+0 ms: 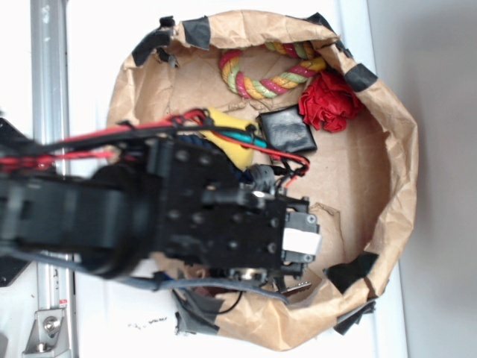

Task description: Grab the blue rope.

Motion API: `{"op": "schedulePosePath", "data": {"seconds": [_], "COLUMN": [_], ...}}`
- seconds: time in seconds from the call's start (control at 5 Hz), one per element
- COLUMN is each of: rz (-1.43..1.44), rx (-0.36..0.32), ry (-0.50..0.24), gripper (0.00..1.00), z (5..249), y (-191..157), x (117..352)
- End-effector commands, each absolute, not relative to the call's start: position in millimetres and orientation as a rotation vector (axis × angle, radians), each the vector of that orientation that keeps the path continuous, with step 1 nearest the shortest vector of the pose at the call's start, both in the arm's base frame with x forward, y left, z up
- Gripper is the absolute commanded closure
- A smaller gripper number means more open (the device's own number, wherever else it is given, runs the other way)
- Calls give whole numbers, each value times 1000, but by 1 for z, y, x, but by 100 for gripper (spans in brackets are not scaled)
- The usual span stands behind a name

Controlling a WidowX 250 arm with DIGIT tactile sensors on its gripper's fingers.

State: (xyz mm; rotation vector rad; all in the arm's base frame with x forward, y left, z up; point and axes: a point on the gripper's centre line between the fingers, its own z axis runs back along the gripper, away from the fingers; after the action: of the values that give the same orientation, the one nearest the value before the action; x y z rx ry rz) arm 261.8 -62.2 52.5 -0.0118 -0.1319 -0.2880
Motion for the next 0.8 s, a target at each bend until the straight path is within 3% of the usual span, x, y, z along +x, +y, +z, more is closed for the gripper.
{"op": "schedulePosePath", "data": {"seconds": [0.0, 0.2, 0.4, 0.6], "rz": [-190, -242, -324, -395], "rx": [-55, -91, -118, -131], "ry": [-407, -360, -262, -207], "gripper": [100, 100, 0, 0], "z": [171, 189, 151, 118], "y": [-9, -13, -30, -46], "x": [277, 279, 285, 288]}}
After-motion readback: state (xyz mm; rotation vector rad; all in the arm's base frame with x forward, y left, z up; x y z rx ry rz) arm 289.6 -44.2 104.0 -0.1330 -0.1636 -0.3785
